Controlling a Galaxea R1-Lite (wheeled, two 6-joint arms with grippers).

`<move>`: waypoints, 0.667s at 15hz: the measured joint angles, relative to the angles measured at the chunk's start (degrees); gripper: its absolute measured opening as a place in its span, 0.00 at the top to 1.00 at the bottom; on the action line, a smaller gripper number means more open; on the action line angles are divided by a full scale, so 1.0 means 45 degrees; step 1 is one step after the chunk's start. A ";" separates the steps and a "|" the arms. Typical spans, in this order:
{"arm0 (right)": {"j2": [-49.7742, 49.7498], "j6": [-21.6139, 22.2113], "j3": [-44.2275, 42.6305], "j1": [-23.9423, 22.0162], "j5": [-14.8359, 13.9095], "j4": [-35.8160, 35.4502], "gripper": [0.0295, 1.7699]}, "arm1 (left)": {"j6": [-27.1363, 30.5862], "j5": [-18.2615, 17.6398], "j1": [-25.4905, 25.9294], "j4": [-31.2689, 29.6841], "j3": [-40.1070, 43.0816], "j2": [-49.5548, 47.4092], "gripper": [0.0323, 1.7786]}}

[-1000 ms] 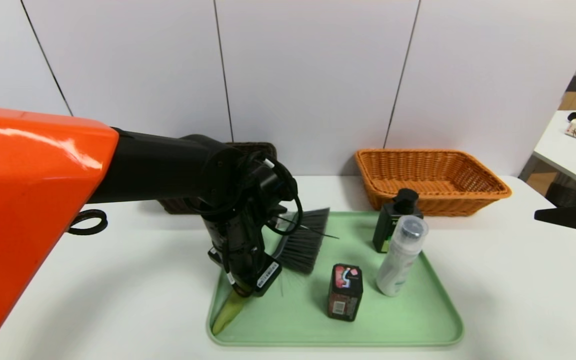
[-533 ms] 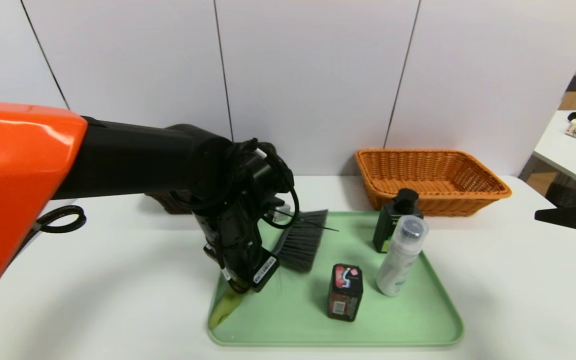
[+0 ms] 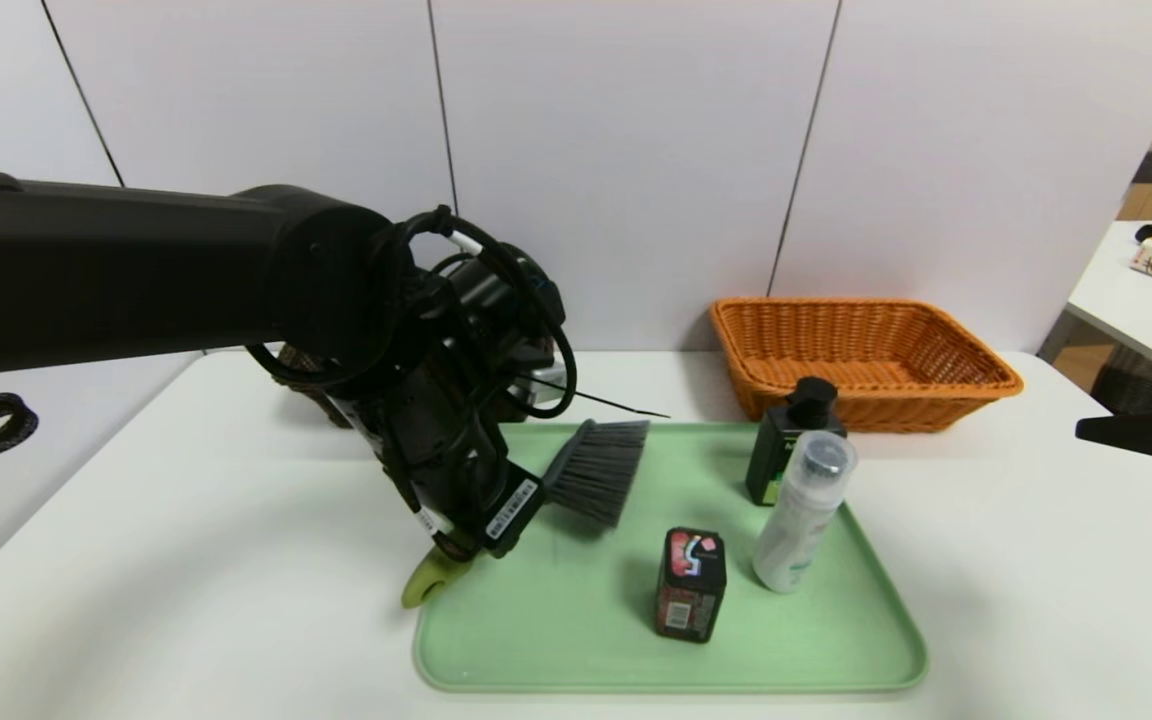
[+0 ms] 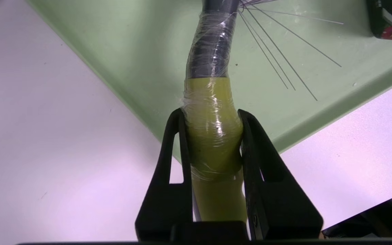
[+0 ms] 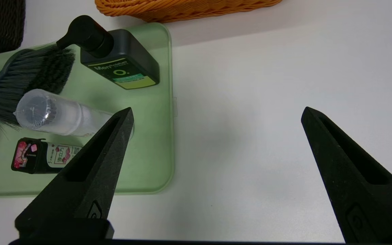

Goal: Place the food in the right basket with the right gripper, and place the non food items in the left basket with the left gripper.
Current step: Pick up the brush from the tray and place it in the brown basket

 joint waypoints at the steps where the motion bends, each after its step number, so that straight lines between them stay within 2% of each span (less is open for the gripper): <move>1: -0.0014 0.0000 0.0008 0.0000 0.0000 -0.0003 0.04 | 0.0000 0.0000 -0.0011 0.0000 0.0000 -0.0122 0.77; 10: -0.0062 0.0000 -0.0024 0.0000 0.0024 -0.0019 0.04 | 0.0130 0.0035 -0.0014 -0.0043 -0.0236 -0.1452 0.77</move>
